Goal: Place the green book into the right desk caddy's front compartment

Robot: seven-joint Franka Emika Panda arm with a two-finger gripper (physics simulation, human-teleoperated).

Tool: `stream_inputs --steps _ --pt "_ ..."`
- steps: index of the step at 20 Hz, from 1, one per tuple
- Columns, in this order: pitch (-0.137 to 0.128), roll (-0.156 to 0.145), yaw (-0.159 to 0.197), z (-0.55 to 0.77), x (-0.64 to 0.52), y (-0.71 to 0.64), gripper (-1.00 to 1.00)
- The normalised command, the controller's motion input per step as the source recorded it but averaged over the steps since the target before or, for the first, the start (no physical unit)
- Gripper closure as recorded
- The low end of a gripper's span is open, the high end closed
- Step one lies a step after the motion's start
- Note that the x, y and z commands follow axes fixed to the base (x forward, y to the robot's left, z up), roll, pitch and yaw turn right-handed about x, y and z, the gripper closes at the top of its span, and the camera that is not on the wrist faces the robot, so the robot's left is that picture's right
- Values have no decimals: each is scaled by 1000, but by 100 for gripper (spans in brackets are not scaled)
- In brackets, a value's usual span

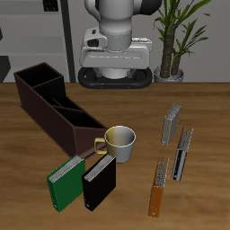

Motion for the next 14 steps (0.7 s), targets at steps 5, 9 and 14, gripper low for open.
stream_inputs --steps 5,9,14 --pt "-29 30 39 139 352 -300 -100" --pt "-7 48 51 64 467 -379 -100" --pt "-26 16 -13 71 539 -517 -100"
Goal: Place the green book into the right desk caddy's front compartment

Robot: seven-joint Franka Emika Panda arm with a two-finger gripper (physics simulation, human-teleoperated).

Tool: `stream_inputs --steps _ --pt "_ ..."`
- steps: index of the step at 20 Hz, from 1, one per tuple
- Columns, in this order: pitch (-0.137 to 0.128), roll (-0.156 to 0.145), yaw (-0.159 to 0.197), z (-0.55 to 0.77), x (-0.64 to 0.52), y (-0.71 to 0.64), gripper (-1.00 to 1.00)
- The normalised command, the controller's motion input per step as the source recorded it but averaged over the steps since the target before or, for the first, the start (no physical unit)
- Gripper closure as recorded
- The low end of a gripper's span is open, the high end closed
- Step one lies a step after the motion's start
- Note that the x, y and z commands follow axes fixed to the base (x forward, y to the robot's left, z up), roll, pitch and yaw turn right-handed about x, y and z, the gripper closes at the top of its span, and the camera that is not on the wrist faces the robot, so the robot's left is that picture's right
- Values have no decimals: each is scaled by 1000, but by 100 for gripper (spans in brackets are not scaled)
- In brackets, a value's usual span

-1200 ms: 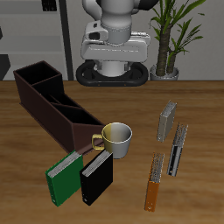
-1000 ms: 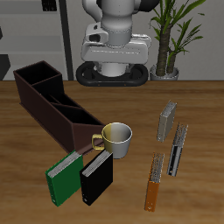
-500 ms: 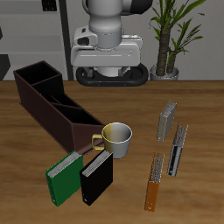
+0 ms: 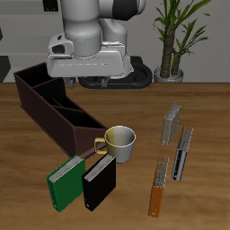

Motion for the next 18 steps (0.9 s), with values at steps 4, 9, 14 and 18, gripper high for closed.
stream_inputs --steps 4,9,14,18 --pt "-18 -77 -76 -8 332 -322 -100" --pt "-55 -25 -94 -100 484 -374 -100" --pt "-37 -13 -94 -42 287 -171 -100" --pt "-8 -22 -25 -125 271 -48 -100"
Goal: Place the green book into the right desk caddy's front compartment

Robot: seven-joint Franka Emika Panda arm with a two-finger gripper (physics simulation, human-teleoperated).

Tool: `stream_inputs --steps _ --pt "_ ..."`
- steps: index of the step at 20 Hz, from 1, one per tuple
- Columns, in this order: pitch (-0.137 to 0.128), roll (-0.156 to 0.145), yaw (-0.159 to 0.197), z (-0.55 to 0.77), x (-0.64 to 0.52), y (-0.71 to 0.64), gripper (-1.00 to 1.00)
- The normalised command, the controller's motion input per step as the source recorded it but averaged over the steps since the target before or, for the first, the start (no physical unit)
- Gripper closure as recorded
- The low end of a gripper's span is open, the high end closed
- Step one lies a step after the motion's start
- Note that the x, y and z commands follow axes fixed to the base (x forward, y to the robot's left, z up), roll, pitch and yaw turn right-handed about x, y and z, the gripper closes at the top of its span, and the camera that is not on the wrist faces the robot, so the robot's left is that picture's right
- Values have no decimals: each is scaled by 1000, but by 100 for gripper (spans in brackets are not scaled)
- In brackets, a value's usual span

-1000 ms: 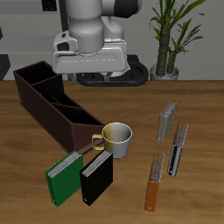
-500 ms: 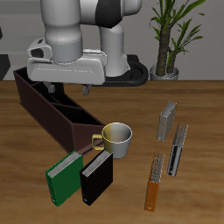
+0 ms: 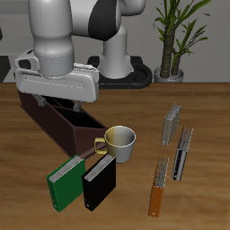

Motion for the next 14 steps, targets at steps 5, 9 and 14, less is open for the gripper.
stream_inputs --steps 5,9,14 --pt "-19 -29 -80 -105 212 -51 -100" --pt "-41 -55 -72 -107 213 -141 -100" --pt "-5 -30 -61 -138 120 -38 -100"
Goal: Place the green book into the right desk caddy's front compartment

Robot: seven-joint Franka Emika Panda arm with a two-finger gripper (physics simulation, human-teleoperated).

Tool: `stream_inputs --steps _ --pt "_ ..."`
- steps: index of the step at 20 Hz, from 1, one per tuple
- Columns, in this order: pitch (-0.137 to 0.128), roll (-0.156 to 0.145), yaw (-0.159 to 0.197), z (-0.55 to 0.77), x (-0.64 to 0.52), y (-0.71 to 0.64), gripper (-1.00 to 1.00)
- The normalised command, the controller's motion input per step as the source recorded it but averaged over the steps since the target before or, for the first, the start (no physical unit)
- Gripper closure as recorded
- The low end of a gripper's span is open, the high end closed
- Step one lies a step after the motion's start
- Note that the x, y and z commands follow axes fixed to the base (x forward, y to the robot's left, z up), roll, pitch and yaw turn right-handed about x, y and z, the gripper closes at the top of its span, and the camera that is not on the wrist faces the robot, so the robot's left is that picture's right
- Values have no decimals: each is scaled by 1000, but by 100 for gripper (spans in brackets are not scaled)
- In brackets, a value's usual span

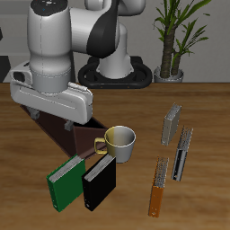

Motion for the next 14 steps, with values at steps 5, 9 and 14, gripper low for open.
stream_inputs --steps 5,9,14 --pt "16 -20 -71 -332 268 -13 -100" --pt "-11 -1 -48 -224 106 76 -100" --pt "-1 7 -36 -147 44 29 -100"
